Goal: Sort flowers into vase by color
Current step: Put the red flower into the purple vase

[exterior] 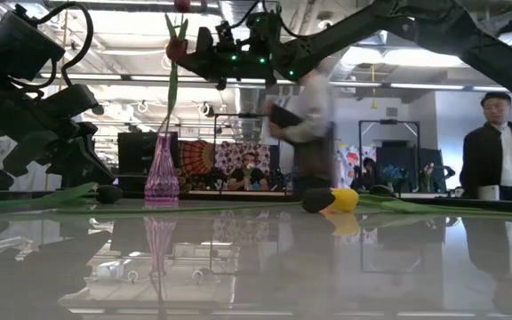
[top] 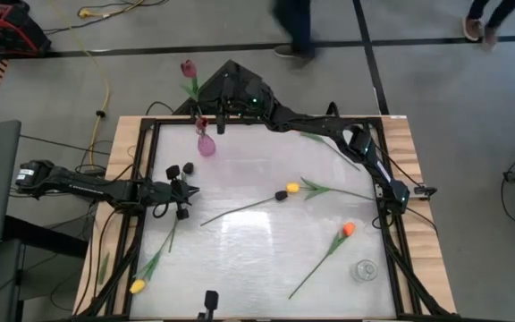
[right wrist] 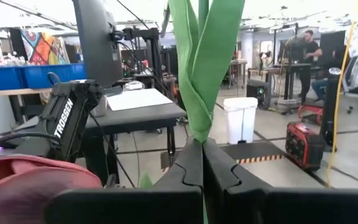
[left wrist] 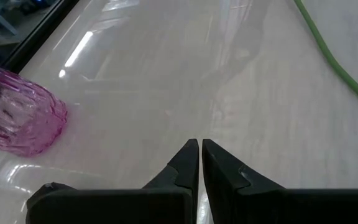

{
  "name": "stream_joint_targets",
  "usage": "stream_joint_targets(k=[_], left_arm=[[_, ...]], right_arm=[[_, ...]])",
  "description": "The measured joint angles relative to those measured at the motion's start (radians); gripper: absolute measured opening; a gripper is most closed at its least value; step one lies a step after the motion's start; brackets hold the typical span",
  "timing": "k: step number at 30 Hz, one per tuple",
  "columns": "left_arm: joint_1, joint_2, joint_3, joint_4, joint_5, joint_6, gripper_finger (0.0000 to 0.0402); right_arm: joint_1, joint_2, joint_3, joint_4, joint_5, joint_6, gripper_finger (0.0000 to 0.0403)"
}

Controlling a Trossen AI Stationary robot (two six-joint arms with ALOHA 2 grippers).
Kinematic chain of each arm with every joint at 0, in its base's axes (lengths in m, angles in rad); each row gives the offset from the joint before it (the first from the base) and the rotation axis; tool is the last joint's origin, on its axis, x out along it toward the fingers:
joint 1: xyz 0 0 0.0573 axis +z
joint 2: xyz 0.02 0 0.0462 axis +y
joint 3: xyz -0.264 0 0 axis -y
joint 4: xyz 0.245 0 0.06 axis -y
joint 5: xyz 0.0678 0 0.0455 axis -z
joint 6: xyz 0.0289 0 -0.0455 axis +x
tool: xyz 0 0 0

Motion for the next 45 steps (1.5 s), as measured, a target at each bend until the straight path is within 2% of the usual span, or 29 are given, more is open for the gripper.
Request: stream_joint_targets(k=[11,16,24,35,39,45], left_arm=[[0.0,0.0,0.0,0.0,0.0,0.0,0.0011],[0.0,0.0,0.0,0.0,0.0,0.0,0.0011],[0.0,0.0,0.0,0.0,0.0,0.0,0.0011],[0.0,0.0,0.0,0.0,0.0,0.0,0.0011],[0.0,0.0,0.0,0.0,0.0,0.0,0.0011],[0.0,0.0,0.0,0.0,0.0,0.0,0.0011]], right_arm=[[-0.006,0.005,0.001,-0.001,0.0,-0.014,0.0016],[-0.006,0.005,0.001,-0.056,0.0,-0.054,0.0017],[0.011,0.005,0.001,-0.123,0.0,-0.077,0.0047],[0.02,0.005,0.001,-0.184,0.025,-0.067,0.0059],[0.012,0.005,0.029,-0.26,0.017,-0.067,0.0082],[0.005,0.004,0.088,-0.387,0.017,-0.09,0.0152]])
